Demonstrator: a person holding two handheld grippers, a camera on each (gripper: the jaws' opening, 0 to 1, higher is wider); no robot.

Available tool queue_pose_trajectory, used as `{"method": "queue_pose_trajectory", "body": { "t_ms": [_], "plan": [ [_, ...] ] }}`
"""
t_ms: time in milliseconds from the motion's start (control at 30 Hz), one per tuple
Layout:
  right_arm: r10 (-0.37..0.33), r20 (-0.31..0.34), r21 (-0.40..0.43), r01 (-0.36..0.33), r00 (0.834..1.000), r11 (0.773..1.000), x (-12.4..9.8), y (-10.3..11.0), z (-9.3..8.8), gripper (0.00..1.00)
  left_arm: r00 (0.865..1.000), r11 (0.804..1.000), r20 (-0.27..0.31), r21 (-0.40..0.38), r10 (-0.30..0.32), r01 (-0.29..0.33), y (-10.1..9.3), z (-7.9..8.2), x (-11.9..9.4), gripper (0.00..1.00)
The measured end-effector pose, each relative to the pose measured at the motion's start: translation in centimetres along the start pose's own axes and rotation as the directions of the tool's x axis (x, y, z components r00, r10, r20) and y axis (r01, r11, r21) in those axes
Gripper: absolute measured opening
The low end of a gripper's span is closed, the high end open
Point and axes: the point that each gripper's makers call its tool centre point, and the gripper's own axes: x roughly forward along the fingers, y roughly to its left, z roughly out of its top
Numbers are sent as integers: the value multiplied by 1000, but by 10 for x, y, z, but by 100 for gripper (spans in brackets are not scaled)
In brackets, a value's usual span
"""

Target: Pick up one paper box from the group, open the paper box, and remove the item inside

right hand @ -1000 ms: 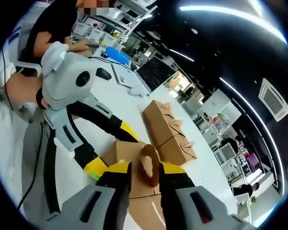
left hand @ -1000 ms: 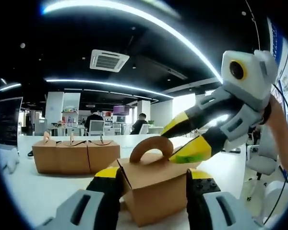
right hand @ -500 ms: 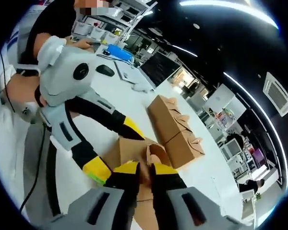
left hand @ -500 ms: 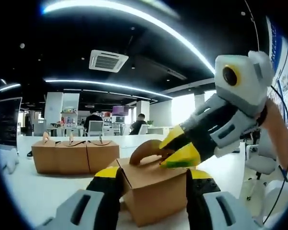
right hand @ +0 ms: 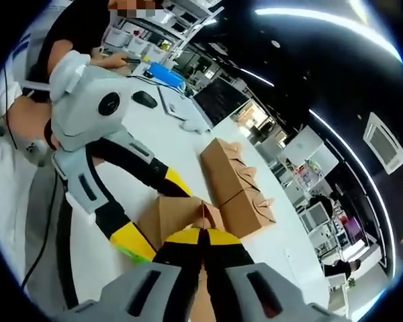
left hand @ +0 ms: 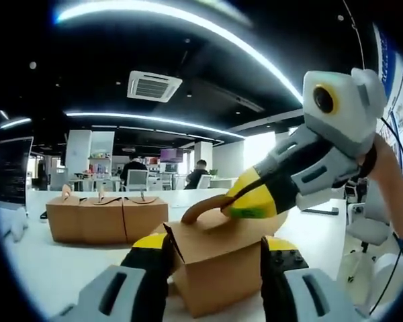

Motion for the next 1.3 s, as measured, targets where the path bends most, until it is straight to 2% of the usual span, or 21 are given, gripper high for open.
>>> {"method": "queue_pose_trajectory", "body": {
  "t_ms": [367, 833, 1133, 1267, 1300],
  "plan": [
    [-11, 16, -20, 11, 1000, 1000, -8, -1, 9, 2, 1000, 1000, -1, -6, 27, -27, 19, -1, 6, 54],
    [-20, 20, -35, 20, 1000, 999, -12, -1, 15, 2, 1000, 1000, 1, -6, 29, -29, 4, -1, -2, 54],
    [-27, 31, -56, 29, 999, 998, -21, 2, 22, 2, 1000, 999, -2, -6, 31, -31, 5, -1, -1, 54],
    [-35, 51, -79, 39, 998, 996, -28, 0, 27, 2, 999, 1000, -27, 6, 20, -20, 5, -2, -2, 54],
    [-37, 52, -82, 41, 998, 996, -28, -1, 28, 2, 999, 999, -45, 36, 22, -21, 7, -5, -3, 54]
  ]
}}
